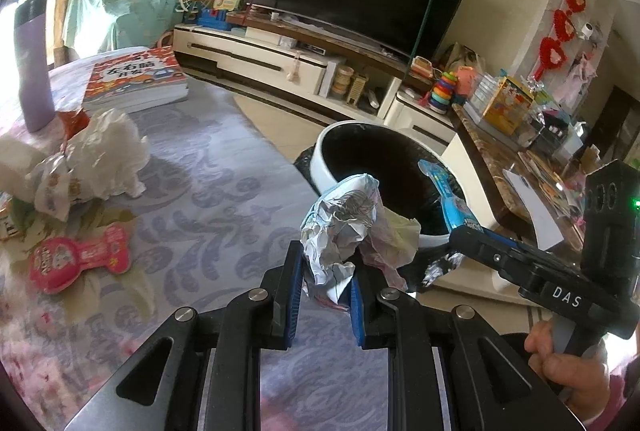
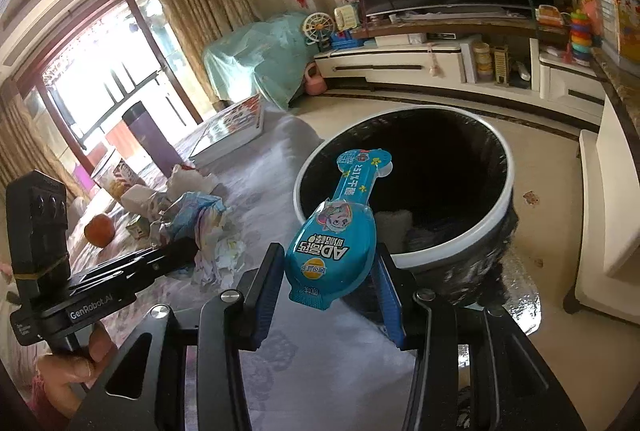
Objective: Collect trash
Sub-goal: 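Carry the foil wrapper with the left tool over the bin while the right tool carries the bottle there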
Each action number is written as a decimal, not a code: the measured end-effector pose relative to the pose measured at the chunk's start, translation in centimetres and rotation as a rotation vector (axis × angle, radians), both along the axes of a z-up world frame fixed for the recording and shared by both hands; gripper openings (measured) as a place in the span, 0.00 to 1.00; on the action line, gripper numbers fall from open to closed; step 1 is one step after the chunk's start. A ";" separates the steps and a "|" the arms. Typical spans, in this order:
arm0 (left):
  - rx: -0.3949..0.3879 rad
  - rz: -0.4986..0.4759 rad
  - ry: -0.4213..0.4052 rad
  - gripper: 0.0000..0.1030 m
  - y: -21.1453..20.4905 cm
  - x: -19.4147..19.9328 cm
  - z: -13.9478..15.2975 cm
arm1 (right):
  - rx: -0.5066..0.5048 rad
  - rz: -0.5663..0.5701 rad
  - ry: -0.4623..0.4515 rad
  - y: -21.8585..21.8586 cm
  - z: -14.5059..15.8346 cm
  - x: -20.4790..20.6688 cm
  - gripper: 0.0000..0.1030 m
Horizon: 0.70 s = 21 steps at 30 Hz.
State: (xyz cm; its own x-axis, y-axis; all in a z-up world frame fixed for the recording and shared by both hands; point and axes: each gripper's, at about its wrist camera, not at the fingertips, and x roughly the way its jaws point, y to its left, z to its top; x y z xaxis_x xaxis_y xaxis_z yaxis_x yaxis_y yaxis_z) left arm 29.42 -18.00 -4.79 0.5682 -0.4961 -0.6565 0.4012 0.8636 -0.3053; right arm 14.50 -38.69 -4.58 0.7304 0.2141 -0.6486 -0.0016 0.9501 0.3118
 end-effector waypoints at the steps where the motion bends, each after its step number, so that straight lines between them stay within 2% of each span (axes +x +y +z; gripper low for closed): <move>1: 0.000 -0.001 0.000 0.18 -0.2 0.1 0.0 | 0.003 -0.003 0.000 -0.3 0.0 0.0 0.44; 21: 0.041 -0.046 0.002 0.19 -5.8 4.2 0.7 | -0.004 -0.053 0.001 -4.2 0.4 2.2 0.44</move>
State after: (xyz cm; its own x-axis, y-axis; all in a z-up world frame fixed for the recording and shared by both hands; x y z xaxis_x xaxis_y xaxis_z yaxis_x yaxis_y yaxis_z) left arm 33.61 -23.75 -4.04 0.5441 -0.4944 -0.6779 0.4400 0.8561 -0.2712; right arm 16.70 -42.88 -4.13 0.7403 0.1728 -0.6497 0.0488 0.9500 0.3083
